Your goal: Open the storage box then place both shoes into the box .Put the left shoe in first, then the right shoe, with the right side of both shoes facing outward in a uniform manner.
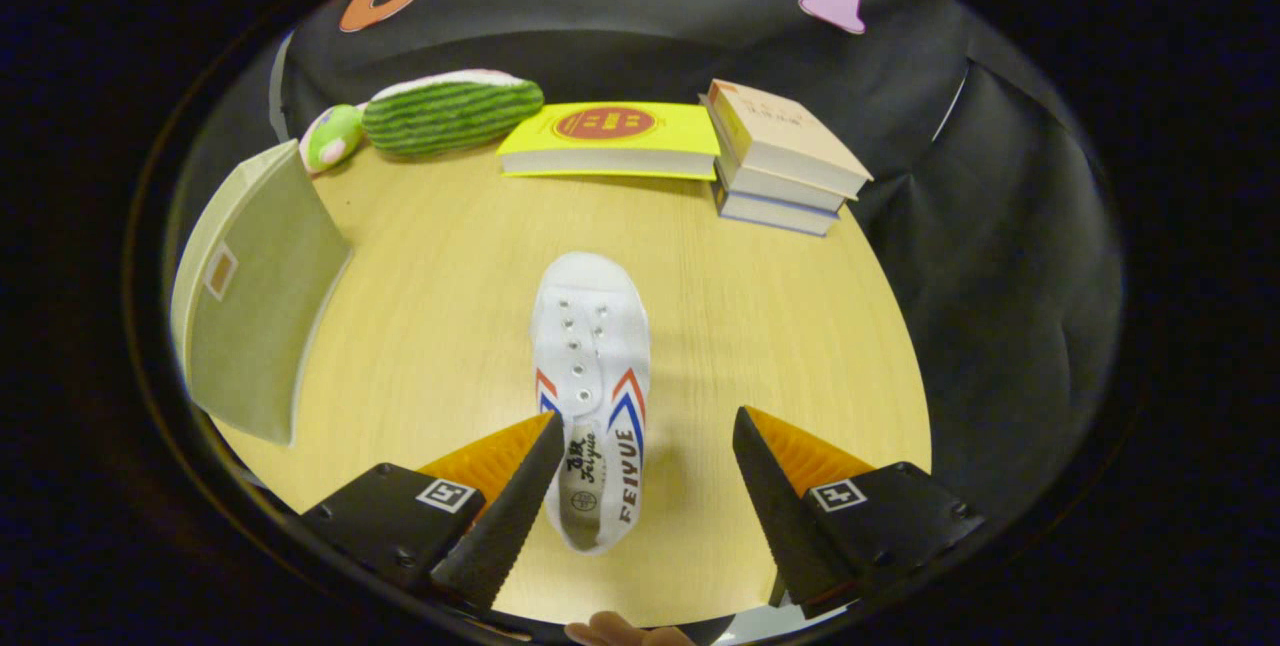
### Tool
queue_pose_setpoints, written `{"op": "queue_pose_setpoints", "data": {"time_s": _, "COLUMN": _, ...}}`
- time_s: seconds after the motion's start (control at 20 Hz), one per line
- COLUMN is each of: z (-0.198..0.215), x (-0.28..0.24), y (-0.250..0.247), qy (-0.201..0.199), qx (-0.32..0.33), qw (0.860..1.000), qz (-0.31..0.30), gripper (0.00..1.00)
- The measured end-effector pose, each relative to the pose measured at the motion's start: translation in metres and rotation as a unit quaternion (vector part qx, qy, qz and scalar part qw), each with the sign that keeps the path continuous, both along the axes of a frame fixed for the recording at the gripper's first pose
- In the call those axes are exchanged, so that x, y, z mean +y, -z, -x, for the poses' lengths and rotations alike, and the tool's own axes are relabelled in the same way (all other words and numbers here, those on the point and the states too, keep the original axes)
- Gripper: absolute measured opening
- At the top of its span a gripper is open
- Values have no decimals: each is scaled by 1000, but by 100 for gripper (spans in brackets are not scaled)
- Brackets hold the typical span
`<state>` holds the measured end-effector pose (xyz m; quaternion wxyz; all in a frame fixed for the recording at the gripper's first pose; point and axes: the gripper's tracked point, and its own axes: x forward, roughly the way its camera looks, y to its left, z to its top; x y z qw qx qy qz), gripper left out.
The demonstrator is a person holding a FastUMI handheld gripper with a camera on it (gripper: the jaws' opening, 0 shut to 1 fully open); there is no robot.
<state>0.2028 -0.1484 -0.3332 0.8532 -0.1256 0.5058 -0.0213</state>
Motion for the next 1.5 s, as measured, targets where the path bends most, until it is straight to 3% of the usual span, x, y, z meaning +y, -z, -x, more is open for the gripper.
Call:
{"op": "queue_pose_setpoints", "data": {"time_s": 0.3, "z": -1, "x": -8, "y": 40, "qy": 16, "qx": 69, "qw": 996, "qz": -49, "gripper": 98}}
{"op": "queue_pose_setpoints", "data": {"time_s": 0.4, "z": -16, "x": -13, "y": 39, "qy": 10, "qx": 54, "qw": 998, "qz": -27, "gripper": 89}}
{"op": "queue_pose_setpoints", "data": {"time_s": 0.5, "z": -15, "x": -3, "y": 41, "qy": -6, "qx": 53, "qw": 998, "qz": -41, "gripper": 58}}
{"op": "queue_pose_setpoints", "data": {"time_s": 0.6, "z": -20, "x": -4, "y": 39, "qy": 2, "qx": 40, "qw": 999, "qz": -33, "gripper": 29}}
{"op": "queue_pose_setpoints", "data": {"time_s": 0.65, "z": -20, "x": -3, "y": 34, "qy": 14, "qx": 32, "qw": 998, "qz": -48, "gripper": 22}}
{"op": "queue_pose_setpoints", "data": {"time_s": 0.7, "z": -15, "x": 4, "y": 35, "qy": 25, "qx": 34, "qw": 996, "qz": -78, "gripper": 5}}
{"op": "queue_pose_setpoints", "data": {"time_s": 1.0, "z": -14, "x": 29, "y": 3, "qy": 36, "qx": 24, "qw": 982, "qz": -183, "gripper": 6}}
{"op": "queue_pose_setpoints", "data": {"time_s": 1.2, "z": -5, "x": 66, "y": -31, "qy": 23, "qx": 14, "qw": 975, "qz": -219, "gripper": 6}}
{"op": "queue_pose_setpoints", "data": {"time_s": 1.4, "z": 5, "x": 109, "y": -72, "qy": 47, "qx": 21, "qw": 965, "qz": -258, "gripper": 6}}
{"op": "queue_pose_setpoints", "data": {"time_s": 1.5, "z": 8, "x": 132, "y": -99, "qy": 32, "qx": 3, "qw": 967, "qz": -252, "gripper": 5}}
